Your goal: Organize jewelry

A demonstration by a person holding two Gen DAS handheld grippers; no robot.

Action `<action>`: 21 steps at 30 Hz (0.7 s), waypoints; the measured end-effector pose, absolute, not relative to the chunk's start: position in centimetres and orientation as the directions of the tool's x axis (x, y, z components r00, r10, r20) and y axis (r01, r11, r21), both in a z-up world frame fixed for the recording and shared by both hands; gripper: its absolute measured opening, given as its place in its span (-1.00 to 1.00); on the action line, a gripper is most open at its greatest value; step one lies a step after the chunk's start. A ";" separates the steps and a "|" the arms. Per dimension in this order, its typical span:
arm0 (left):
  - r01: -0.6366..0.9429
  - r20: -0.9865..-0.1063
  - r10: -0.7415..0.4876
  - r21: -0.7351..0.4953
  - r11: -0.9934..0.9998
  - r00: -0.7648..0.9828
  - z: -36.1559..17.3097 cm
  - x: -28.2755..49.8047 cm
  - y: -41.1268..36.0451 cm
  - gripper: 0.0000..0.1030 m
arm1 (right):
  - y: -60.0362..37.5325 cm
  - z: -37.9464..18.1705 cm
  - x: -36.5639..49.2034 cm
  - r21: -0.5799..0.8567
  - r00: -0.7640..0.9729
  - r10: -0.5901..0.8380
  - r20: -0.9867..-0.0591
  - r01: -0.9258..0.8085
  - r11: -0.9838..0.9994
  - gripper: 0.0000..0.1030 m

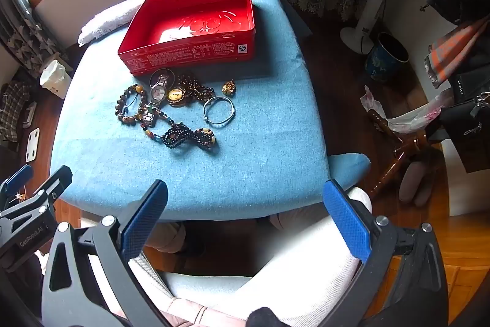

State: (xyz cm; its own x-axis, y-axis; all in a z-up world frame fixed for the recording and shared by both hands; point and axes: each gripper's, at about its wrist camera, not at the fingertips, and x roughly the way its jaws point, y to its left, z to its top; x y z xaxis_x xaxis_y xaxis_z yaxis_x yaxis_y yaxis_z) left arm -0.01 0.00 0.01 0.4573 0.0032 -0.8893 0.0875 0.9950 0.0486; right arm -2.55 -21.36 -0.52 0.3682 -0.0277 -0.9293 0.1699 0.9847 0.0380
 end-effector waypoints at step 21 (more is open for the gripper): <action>0.087 -0.892 0.005 0.050 0.995 0.453 0.0 0.0 0.0 0.88 | -21.4 -0.6 -2.5 0.044 0.369 -0.022 -0.929 0.169 0.985 0.90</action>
